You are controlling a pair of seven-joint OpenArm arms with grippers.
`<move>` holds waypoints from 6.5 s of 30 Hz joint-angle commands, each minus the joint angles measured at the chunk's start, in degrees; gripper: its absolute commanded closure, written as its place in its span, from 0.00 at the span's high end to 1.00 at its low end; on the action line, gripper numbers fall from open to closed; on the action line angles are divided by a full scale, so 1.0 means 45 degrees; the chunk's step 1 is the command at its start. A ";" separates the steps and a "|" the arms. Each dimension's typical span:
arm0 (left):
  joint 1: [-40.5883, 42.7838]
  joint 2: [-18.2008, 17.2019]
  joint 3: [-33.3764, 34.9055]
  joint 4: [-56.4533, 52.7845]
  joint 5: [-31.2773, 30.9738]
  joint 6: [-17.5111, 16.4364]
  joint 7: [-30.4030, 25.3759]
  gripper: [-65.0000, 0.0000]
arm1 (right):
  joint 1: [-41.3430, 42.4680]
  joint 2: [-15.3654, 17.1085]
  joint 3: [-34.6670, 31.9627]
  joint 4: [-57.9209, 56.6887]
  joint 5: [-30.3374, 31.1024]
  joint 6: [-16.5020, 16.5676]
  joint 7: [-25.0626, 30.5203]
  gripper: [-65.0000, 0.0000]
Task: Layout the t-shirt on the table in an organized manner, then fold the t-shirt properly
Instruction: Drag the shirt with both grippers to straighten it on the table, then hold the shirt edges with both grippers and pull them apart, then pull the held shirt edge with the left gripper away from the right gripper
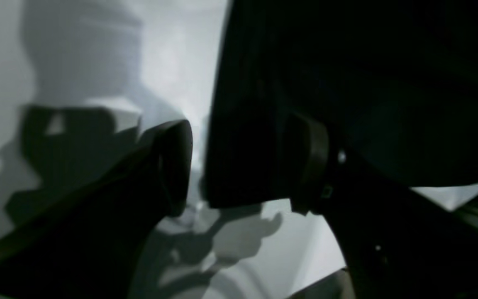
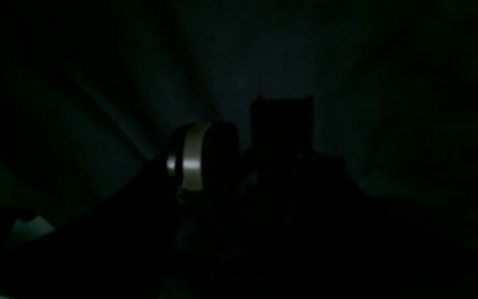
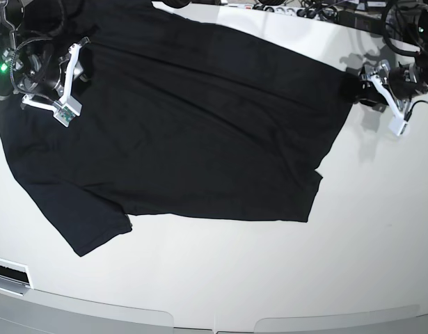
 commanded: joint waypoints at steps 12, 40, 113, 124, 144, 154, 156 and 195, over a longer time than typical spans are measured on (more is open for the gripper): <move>0.0321 -0.0136 0.0044 -0.0393 -0.0724 -0.0461 0.1141 0.00 | 0.0408 0.0155 0.0087 0.0209 0.0316 -0.0019 0.0593 0.39; 0.0248 -0.0733 0.0019 -0.0369 -0.0384 0.0214 0.0019 0.00 | -0.3827 -0.4138 1.0015 0.1520 0.2827 -0.0121 -0.0029 0.40; -0.0068 -0.0743 0.0015 -0.0330 -0.4551 -0.1727 0.0908 0.00 | -0.3682 -0.2637 1.2585 -0.3303 0.7655 0.1703 -0.1928 0.00; 0.0364 -0.1627 0.0015 0.0500 -0.7247 -0.1727 0.5911 0.00 | -0.3687 -0.2633 1.2585 -0.3298 0.8888 0.1703 -0.4041 0.00; 0.4915 -0.3701 0.0015 0.4090 -0.8152 -0.1727 0.6730 0.00 | -0.5047 -0.2628 1.2585 0.0597 0.8408 0.1703 -0.4707 0.00; 0.6601 -0.3687 0.0015 0.4187 -0.8152 -0.1727 0.6730 0.00 | -0.5047 -0.1996 1.2585 0.0597 0.8412 0.1703 -0.4673 0.00; 0.6557 -0.3696 -0.0005 0.4187 -0.8152 -0.1727 0.6730 0.00 | -0.5047 -0.1977 1.2585 0.0597 0.8432 0.1703 -0.4629 0.00; 0.2322 -0.3701 -0.0034 0.5829 -0.1598 -0.0928 0.2987 0.00 | -0.3750 -0.1268 1.2585 0.0583 0.7393 0.1703 -0.3225 0.00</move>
